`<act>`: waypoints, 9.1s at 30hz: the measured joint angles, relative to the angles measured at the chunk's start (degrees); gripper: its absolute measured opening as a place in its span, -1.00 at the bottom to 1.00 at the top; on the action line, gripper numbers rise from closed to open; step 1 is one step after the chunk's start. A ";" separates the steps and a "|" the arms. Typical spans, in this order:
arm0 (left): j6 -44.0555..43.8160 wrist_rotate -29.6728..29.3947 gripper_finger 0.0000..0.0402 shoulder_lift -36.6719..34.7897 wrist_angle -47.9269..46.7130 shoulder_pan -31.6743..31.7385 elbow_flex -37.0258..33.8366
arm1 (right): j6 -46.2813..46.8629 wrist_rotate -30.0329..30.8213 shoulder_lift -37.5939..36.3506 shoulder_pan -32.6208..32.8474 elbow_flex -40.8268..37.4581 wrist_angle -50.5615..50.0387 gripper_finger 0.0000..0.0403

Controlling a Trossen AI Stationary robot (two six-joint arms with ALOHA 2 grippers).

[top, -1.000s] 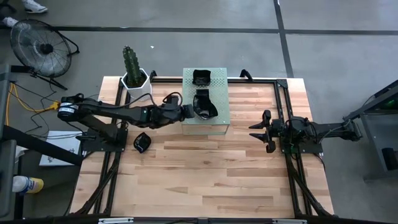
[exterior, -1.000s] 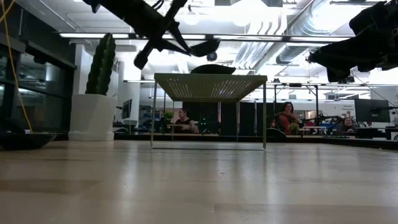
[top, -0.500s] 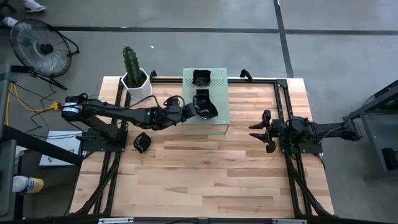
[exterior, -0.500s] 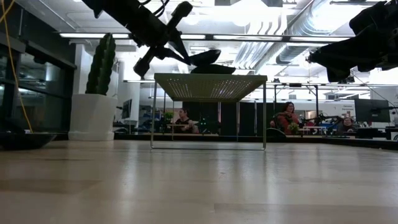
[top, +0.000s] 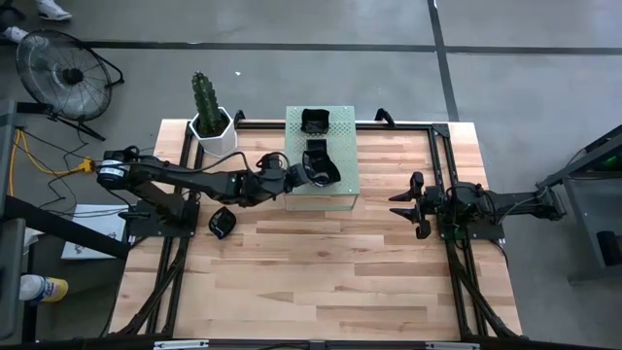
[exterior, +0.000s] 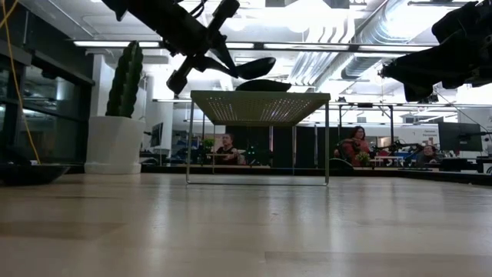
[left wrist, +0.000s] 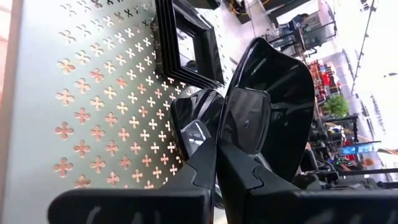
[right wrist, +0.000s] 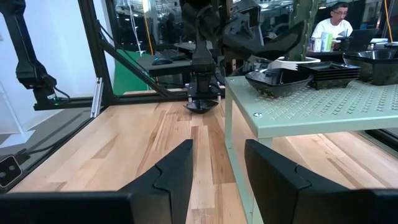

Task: Pick & Place Mini shaped plates
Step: Stack the black leaf shaped plate on top of the black leaf shaped plate on the shelf

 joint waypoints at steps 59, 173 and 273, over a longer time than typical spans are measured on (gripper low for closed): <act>5.22 0.42 -0.22 1.99 4.37 0.13 0.00 | -0.01 0.00 0.00 0.00 -0.02 0.00 -0.30; 20.30 31.36 -0.22 -15.27 -65.88 -15.44 -7.17 | -0.01 0.01 0.02 -0.01 0.00 0.00 -0.30; 13.57 27.46 -0.43 22.77 -75.72 -18.21 3.78 | -0.01 0.02 0.02 -0.01 -0.01 0.00 -0.30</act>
